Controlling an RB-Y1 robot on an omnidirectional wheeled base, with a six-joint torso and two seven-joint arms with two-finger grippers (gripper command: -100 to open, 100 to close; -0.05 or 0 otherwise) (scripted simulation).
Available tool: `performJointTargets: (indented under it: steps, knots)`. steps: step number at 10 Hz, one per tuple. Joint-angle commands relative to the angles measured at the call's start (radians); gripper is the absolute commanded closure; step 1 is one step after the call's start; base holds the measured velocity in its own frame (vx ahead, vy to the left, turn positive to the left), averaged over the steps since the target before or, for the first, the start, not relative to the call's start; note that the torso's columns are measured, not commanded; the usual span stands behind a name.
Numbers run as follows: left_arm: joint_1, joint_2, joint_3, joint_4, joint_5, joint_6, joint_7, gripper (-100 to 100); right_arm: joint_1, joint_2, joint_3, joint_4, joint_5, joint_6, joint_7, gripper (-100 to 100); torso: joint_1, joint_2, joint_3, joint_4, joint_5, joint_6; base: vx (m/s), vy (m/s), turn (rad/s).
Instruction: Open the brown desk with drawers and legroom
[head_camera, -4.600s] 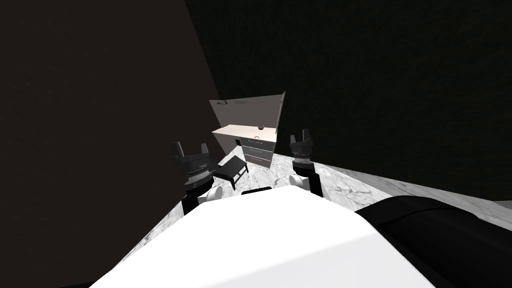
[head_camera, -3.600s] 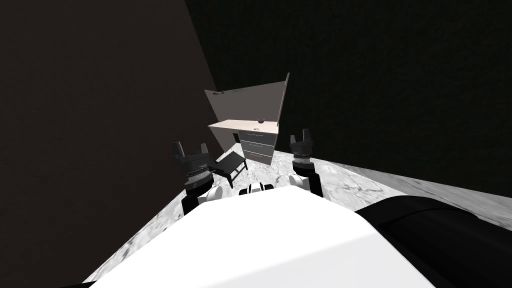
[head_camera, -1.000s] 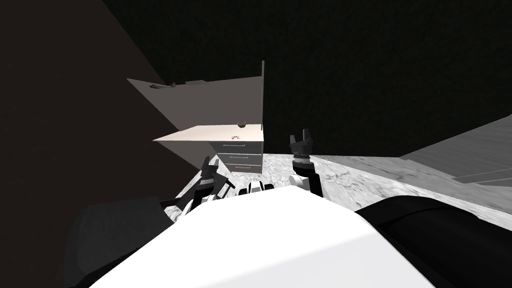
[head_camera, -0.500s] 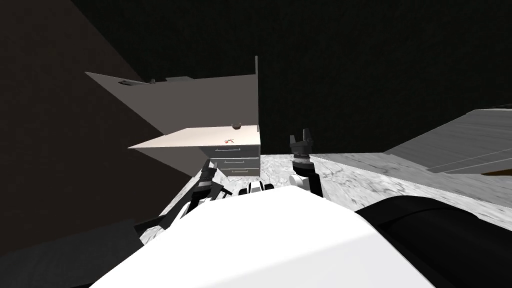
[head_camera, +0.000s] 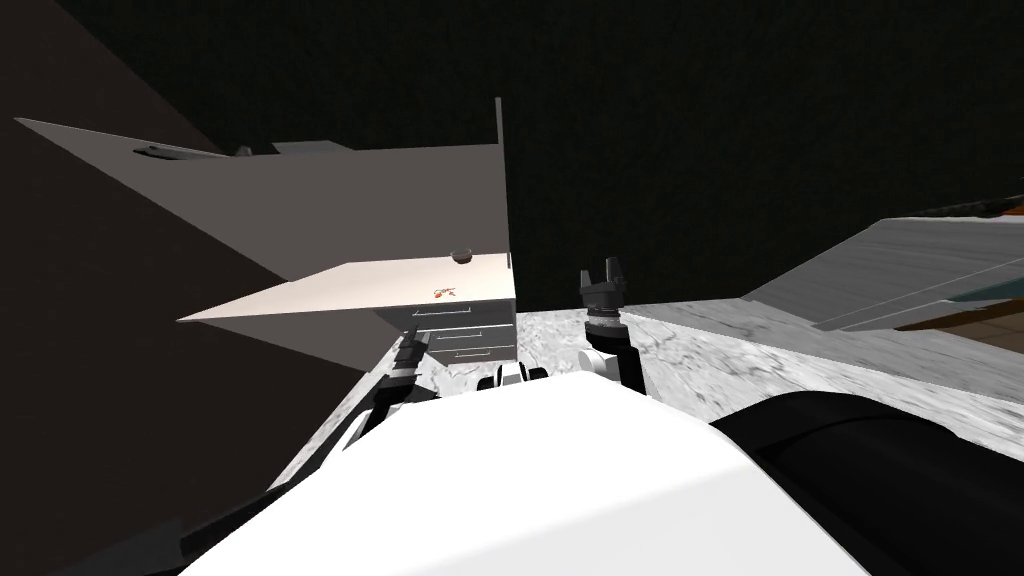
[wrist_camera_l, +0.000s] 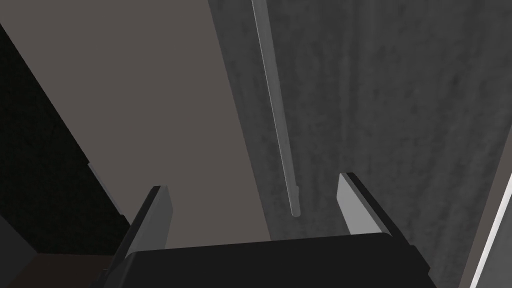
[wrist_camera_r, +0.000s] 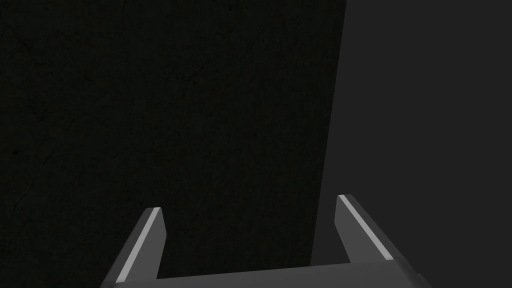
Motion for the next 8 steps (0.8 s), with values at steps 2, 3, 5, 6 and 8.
performJointTargets:
  steps: [2, 3, 5, 6, 8]
  knots:
    - [-0.007, 0.048, 0.015, 0.069, -0.002, -0.007, 0.021, -100, 0.000, 0.000, 0.000, 0.000, 0.000, 0.000, 0.000, 0, 0.002, 0.001, 0.000, 0.000, 0.001, 0.000, 0.096, -0.006, -0.097]
    - [-0.010, 0.059, 0.020, 0.093, -0.003, -0.009, 0.027, -100, 0.000, 0.000, 0.000, 0.000, 0.000, 0.000, 0.000, 0, 0.003, 0.000, 0.000, 0.000, 0.001, 0.000, 0.100, 0.018, -0.092]
    - [-0.008, 0.060, 0.021, 0.089, -0.003, -0.005, 0.028, -100, 0.000, 0.000, 0.000, 0.000, 0.000, 0.000, 0.000, 0, 0.002, -0.001, -0.001, 0.000, 0.001, 0.000, 0.068, 0.019, -0.051]
    - [-0.008, 0.060, 0.021, 0.091, -0.003, -0.006, 0.028, -100, 0.000, 0.000, 0.000, 0.000, 0.000, 0.000, 0.000, 0, 0.001, 0.001, 0.001, 0.000, 0.000, 0.000, 0.010, 0.004, 0.003]
    - [0.010, 0.067, 0.019, 0.075, -0.003, -0.012, 0.035, 100, 0.000, 0.000, 0.000, 0.000, 0.000, 0.000, 0.000, 0, 0.001, 0.001, 0.001, 0.000, 0.000, 0.000, -0.040, -0.007, 0.030]
